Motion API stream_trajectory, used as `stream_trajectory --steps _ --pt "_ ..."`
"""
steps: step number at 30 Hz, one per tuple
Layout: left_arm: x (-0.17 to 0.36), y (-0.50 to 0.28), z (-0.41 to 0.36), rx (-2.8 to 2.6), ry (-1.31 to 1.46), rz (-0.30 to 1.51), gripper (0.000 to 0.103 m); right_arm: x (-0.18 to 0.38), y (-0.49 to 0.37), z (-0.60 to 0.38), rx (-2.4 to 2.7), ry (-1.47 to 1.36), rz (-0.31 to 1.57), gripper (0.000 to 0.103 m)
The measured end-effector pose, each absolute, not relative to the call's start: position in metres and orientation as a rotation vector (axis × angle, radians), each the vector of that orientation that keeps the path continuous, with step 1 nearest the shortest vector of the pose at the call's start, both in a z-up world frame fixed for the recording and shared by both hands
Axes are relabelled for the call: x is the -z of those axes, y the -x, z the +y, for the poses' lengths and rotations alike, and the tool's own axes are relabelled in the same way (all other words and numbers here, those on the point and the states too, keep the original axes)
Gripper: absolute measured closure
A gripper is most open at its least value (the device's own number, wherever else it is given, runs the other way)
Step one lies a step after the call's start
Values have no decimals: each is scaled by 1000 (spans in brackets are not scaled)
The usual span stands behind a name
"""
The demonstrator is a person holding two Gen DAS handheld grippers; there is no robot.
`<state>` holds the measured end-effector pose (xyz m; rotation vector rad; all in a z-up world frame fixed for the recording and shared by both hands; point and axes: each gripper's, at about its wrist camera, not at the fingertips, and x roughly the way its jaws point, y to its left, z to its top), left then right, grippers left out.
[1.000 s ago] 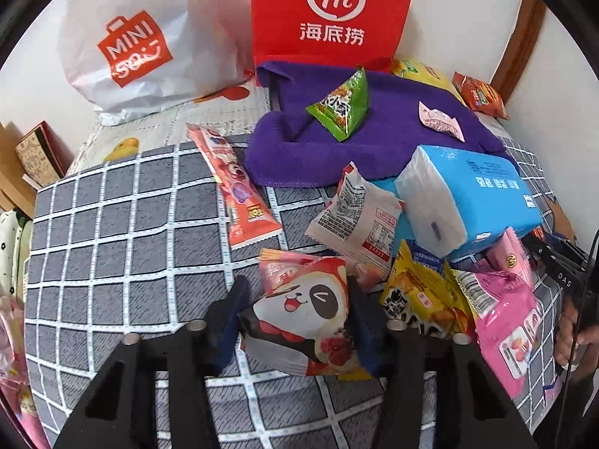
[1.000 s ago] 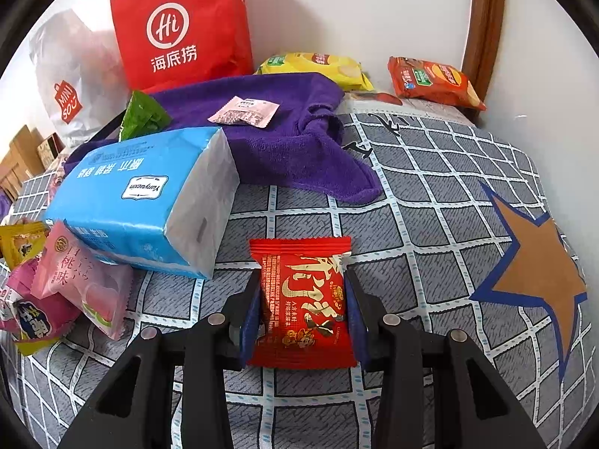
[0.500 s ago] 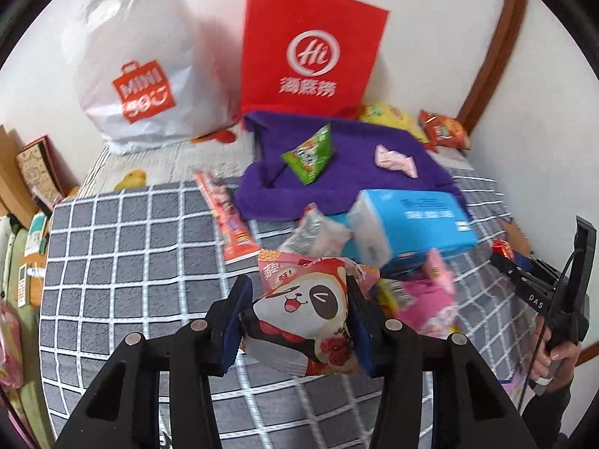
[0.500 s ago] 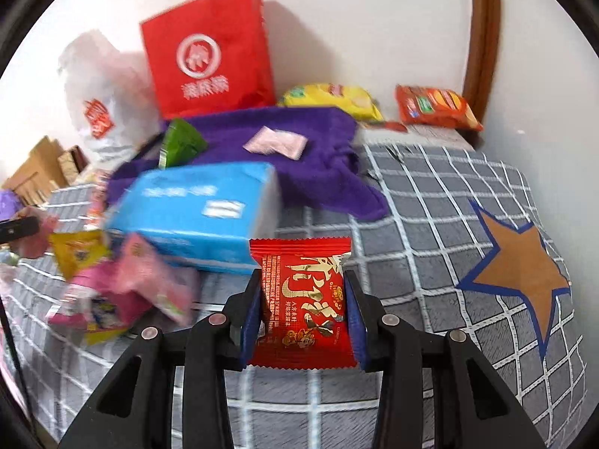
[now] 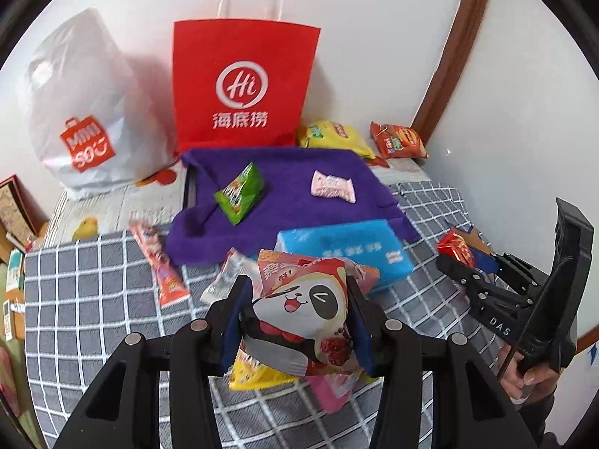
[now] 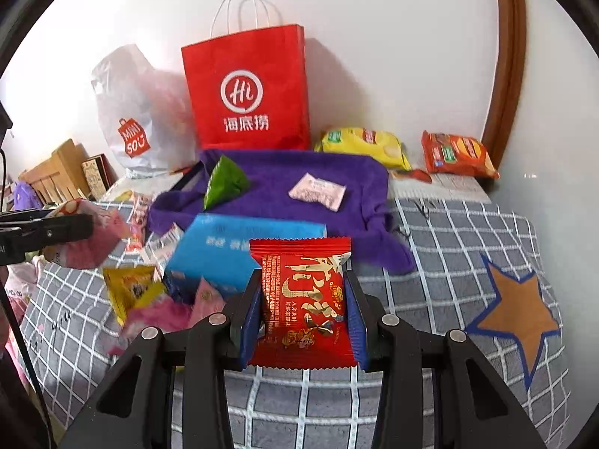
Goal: Organize snacks
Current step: 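Carry the panda bag and red candy packet with both tools onto the purple towel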
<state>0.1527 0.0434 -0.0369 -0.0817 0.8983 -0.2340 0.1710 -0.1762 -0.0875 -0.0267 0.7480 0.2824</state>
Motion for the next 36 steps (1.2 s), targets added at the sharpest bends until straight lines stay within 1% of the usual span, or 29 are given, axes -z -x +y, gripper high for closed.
stream_trajectory --steps 8,13,18,24,36 --pt "1 -190 33 228 67 863 57 35 -212 -170 -307 14 673 62" --pt "-8 -222 38 229 92 843 57 22 -252 -164 -343 -17 683 62" --pt "0 -261 42 201 118 897 57 30 -292 -156 -355 -29 726 62" --pt "6 -292 49 176 85 898 57 42 -327 -147 -360 2 740 62" --pt "77 -330 69 174 115 1018 57 109 -365 -134 -387 94 863 63"
